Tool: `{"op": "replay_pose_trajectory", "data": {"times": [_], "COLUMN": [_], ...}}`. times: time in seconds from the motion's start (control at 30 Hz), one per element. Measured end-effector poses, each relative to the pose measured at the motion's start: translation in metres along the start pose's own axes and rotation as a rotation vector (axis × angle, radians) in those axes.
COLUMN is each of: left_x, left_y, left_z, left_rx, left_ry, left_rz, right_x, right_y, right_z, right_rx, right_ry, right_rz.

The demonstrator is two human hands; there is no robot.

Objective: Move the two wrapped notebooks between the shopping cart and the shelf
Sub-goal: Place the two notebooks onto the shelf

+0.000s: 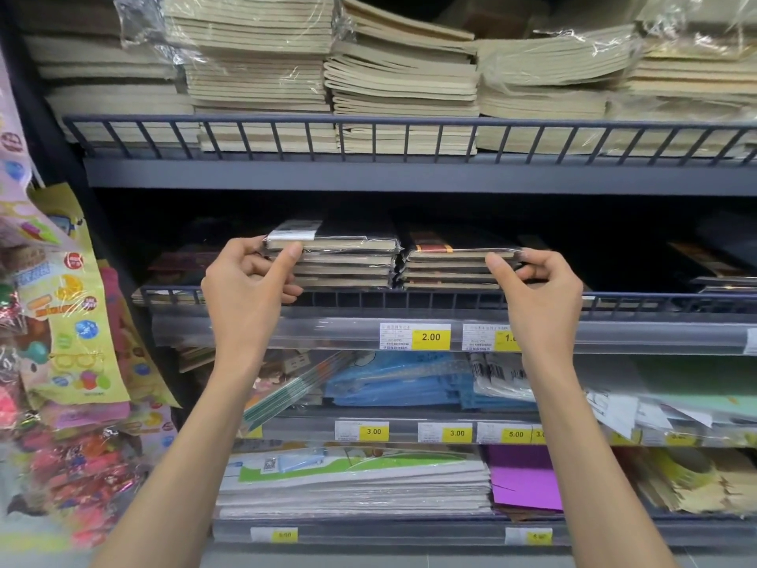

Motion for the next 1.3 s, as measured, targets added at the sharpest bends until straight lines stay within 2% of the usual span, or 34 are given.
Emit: {"op": "replay_pose_trajectory", "data": {"times": [0.3, 0.47, 0.57, 0.67, 0.77, 1.0, 1.17, 1.3], "left_x": [0.002, 0.0, -0.009, -0.018, -0.021, -0.042, -0.062, -0.092], "left_y": [0.009, 0.016, 0.028, 0.036, 0.035, 0.019, 0.002, -0.007], "left_z": [0.005, 0.013, 0.01, -0.002, -0.011, -0.022, -0.025, -0.031], "left_rx": [-0.004, -0.034, 0.013, 0.146, 0.295, 0.632, 0.859, 1.037], "left_ry": [-0.058, -0.078, -0.22, -0.497, -0.722, -0.942, -1.12, -1.257], "left_rz": [-0.061, -0.116, -0.235, -0.308, -0.283, -0.163, 0.03, 0.154], "right_x": [0.012, 0.018, 0.019, 0.024, 0.029, 0.064, 0.09, 0.116], "right_y": [0.006, 0.019, 0.033, 0.04, 0.037, 0.026, 0.02, 0.015], "right_z": [0.01, 0.015, 0.015, 0.011, 0.01, 0.01, 0.006, 0.018], "right_rx": [-0.003, -0.021, -0.012, 0.047, 0.17, 0.653, 0.92, 1.05], "right_ry": [0.232, 0.218, 0.273, 0.432, 0.571, 1.022, 1.128, 1.216], "right_rz": [0.111, 0.185, 0.279, 0.405, 0.444, 0.454, 0.442, 0.426]}}
Point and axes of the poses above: each hand's wrist, its own y-axis away from the middle knuckle, its own z-axis out of the back of the hand, x = y × z, the point moved 6 cm from there along -y, towards the middle knuckle, and after that the axes turned 14 degrees about y, right-handed, at the moved point
